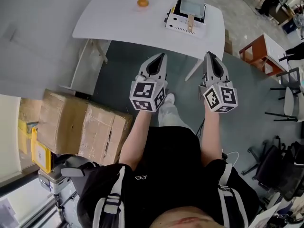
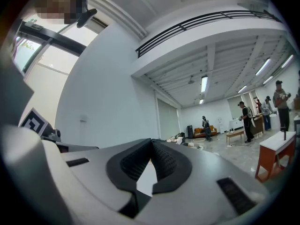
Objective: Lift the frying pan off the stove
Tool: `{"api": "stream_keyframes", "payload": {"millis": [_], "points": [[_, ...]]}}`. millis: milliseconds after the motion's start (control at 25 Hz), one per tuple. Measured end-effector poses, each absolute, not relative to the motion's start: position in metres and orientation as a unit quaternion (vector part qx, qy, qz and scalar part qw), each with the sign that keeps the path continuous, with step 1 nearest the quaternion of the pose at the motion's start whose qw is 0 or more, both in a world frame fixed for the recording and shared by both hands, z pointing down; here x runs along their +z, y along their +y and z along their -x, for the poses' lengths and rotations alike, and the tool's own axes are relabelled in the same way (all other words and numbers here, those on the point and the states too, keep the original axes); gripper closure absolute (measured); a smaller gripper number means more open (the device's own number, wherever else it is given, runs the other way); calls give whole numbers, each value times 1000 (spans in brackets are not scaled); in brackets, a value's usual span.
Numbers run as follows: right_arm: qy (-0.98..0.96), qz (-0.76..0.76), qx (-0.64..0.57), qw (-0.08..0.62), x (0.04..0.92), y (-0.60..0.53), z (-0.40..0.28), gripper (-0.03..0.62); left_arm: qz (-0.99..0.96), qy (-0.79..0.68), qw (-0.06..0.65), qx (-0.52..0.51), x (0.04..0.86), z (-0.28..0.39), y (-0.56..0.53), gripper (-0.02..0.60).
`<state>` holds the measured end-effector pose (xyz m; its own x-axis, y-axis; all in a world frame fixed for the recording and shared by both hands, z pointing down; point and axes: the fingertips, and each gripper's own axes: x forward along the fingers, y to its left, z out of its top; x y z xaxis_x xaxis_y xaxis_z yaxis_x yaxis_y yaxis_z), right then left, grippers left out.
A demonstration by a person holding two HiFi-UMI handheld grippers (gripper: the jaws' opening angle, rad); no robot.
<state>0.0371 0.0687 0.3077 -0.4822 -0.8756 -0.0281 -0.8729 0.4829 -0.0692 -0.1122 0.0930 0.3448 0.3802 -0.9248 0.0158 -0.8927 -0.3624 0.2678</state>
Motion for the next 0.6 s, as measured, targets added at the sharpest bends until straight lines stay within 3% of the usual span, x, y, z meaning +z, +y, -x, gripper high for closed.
{"api": "stream_keyframes", "payload": {"millis": [280,600], "points": [[849,525,-58,25,339,16,-74,595,-829,-537,146,-49,371,87,32,589],[851,517,-83,36,353,-65,-90,595,-839,-527,133,-24,365,58,-48,589]]}}
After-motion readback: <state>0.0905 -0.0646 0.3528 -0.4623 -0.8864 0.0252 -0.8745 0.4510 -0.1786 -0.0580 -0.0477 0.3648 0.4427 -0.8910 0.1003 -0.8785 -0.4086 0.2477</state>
